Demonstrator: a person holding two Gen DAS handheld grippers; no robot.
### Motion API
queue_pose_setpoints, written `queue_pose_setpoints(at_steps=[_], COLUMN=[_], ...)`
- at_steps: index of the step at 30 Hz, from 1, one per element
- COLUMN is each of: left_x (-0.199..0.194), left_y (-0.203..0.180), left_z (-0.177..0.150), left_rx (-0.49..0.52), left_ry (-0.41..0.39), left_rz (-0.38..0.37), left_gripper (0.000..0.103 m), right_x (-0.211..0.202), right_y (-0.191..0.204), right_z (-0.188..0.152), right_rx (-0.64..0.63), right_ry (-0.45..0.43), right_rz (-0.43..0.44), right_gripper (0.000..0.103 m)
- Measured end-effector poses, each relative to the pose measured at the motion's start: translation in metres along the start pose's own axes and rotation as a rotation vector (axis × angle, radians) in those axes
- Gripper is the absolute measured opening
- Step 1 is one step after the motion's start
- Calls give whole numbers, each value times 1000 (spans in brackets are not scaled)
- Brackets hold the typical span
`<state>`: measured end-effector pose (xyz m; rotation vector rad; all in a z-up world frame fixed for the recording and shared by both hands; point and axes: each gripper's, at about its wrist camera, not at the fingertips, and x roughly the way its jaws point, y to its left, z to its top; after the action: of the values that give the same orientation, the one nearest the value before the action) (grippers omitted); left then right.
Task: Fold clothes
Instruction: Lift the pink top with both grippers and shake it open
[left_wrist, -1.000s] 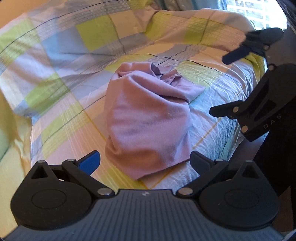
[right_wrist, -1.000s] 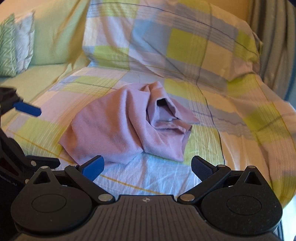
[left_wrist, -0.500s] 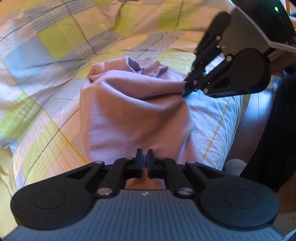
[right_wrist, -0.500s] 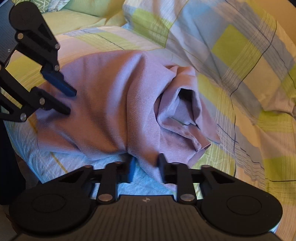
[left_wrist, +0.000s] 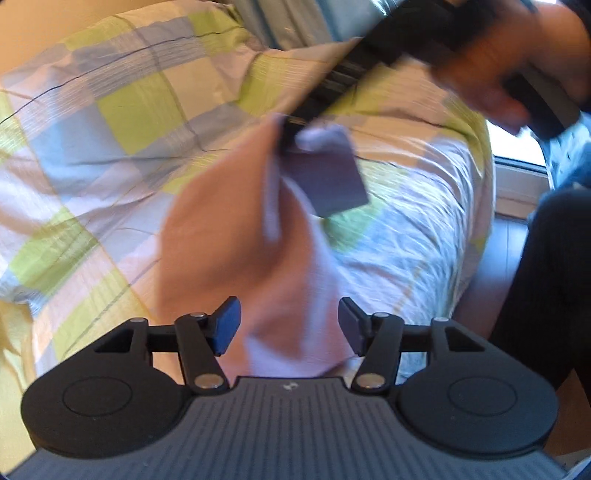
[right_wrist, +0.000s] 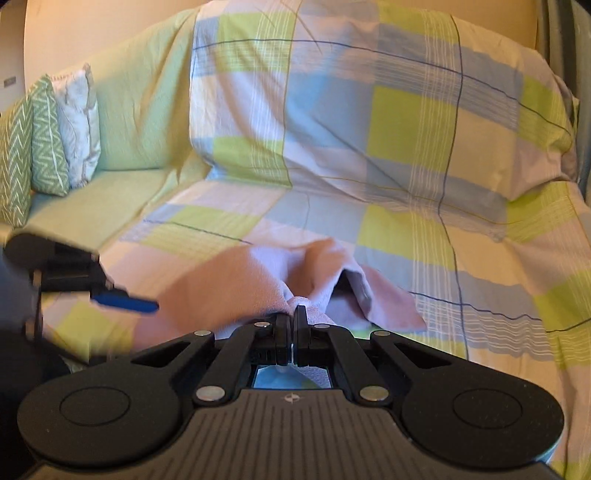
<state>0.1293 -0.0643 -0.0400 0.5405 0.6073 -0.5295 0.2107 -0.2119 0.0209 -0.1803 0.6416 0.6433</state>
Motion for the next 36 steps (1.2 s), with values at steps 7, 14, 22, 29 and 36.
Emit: queue_pose_setpoints(at_steps=[7, 14, 22, 29, 36], left_x=[37, -49, -190, -259, -205], left_y=[-3, 62, 100, 105, 120], left_z=[3, 35, 90, 130, 135], left_rx=[84, -33, -36, -9, -32], left_ry=[60, -96, -351, -501, -431], left_rz=[125, 123, 188, 228, 192], left_gripper=[5, 4, 4, 4, 4], right_x=[22, -14, -123, -209, -206], right_y=[-12, -19, 19, 38, 24], right_z=[14, 23, 63, 98, 113], right_rx=[82, 73, 9, -16, -19], right_ry=[4, -49, -263, -411, -408], right_rz=[52, -9, -40, -62, -87], right_gripper=[0, 0, 0, 0, 0])
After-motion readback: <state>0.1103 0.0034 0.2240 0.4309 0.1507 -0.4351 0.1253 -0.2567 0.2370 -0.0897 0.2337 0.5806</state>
